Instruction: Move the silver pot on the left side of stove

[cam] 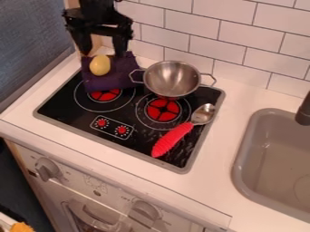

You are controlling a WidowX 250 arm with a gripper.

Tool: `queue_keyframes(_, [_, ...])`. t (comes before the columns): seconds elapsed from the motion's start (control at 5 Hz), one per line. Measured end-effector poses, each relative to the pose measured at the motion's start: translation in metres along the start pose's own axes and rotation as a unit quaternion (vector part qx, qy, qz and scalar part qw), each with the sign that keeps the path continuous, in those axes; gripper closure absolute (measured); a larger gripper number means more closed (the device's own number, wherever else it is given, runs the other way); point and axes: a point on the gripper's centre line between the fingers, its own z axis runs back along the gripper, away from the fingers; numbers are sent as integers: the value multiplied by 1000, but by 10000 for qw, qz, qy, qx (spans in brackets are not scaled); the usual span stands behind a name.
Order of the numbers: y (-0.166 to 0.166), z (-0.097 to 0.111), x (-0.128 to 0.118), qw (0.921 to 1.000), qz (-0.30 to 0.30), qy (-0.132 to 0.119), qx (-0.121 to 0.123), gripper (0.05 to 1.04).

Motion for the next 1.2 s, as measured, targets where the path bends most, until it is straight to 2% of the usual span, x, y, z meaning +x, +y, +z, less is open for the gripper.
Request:
queue_keyframes(0.2, [-17, 11, -7, 9979, 620, -191, -1, 84])
queue_keyframes(0.4, [-39, 14, -9, 9943, 1045, -212, 53, 84])
queue_keyframes(0.6, [-61, 4, -5, 9900, 1404, -121, -47, 84])
queue_keyframes(0.8, [-73, -18, -3, 9834, 1805, 70, -189, 84])
queue_keyframes(1.0, [-78, -35, -4, 9791, 2012, 7, -284, 84])
queue_keyframes(1.2, [-80, -50, -11, 9711, 2382, 41, -133, 84])
